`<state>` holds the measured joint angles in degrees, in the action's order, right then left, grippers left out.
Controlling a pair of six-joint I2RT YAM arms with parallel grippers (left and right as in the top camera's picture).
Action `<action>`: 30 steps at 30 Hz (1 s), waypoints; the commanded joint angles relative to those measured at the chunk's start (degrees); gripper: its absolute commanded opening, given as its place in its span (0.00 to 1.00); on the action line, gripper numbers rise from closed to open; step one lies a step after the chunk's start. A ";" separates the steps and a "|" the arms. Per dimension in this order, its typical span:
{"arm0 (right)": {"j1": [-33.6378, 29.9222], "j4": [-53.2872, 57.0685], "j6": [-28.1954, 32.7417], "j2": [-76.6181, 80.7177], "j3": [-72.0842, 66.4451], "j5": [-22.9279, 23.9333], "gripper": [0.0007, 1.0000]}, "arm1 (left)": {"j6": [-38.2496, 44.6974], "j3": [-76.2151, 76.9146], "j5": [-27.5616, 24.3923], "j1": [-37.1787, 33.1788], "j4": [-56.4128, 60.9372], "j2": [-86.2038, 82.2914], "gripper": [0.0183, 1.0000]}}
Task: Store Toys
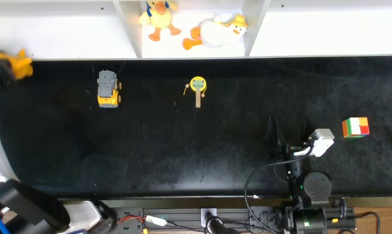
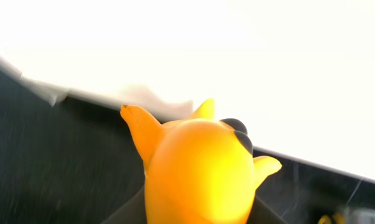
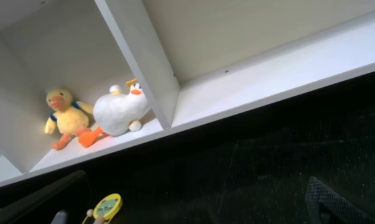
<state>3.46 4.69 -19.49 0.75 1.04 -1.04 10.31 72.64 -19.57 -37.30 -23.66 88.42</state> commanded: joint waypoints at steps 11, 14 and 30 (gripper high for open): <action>0.26 -0.26 -0.24 -0.02 -0.76 0.50 1.00 | -8.35 1.70 1.88 6.38 9.20 3.13 0.21; 0.26 -0.26 -0.24 -0.02 -0.76 0.50 1.00 | -11.15 1.86 2.12 6.45 10.38 3.96 0.19; 0.26 -0.28 -0.24 -0.02 -0.76 0.50 1.00 | -11.69 10.51 4.24 8.31 6.80 11.98 0.15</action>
<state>3.46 4.69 -19.51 0.75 1.04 -1.04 -0.34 79.61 -15.62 -29.58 -16.16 98.54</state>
